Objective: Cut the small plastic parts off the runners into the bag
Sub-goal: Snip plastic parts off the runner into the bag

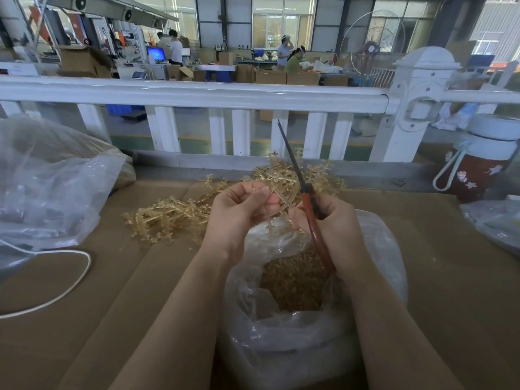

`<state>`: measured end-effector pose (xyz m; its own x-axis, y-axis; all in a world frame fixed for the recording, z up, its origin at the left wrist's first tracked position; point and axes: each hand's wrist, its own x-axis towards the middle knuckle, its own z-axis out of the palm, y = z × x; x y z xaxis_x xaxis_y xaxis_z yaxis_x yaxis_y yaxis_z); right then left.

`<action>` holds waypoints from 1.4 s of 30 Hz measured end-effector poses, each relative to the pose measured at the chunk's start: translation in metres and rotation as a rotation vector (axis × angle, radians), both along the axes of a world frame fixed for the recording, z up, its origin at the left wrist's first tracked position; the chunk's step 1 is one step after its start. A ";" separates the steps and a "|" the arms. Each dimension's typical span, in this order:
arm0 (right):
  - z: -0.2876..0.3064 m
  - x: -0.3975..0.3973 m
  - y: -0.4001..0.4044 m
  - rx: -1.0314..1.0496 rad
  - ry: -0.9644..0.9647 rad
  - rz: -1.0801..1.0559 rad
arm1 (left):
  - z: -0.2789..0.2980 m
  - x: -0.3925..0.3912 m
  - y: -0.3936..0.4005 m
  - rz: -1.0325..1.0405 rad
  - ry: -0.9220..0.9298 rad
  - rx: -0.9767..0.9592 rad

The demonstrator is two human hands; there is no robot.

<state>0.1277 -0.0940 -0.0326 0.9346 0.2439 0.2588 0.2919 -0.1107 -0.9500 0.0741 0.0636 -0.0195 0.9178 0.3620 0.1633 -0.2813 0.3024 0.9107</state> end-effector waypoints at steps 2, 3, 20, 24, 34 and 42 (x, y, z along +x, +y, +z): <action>0.000 0.001 0.000 0.013 0.002 0.001 | 0.000 0.001 -0.001 -0.012 -0.025 -0.014; 0.001 0.001 0.000 0.016 0.002 0.000 | 0.000 0.000 0.000 -0.026 -0.031 -0.015; -0.007 0.003 0.002 -0.036 -0.099 0.003 | -0.007 0.004 0.001 0.146 -0.066 0.198; -0.010 -0.001 0.002 -0.265 -0.324 -0.133 | -0.009 0.006 0.001 0.235 -0.067 0.262; -0.016 0.001 0.002 -0.521 -0.550 -0.163 | -0.010 0.008 0.000 0.227 -0.099 0.230; -0.022 0.006 0.003 -0.518 -0.514 -0.189 | -0.008 0.006 -0.001 0.151 -0.132 0.240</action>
<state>0.1334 -0.0913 -0.0541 0.7651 0.3008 0.5693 0.6162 -0.5983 -0.5121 0.0801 0.0631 -0.0277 0.8214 0.4294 0.3753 -0.4277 0.0284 0.9035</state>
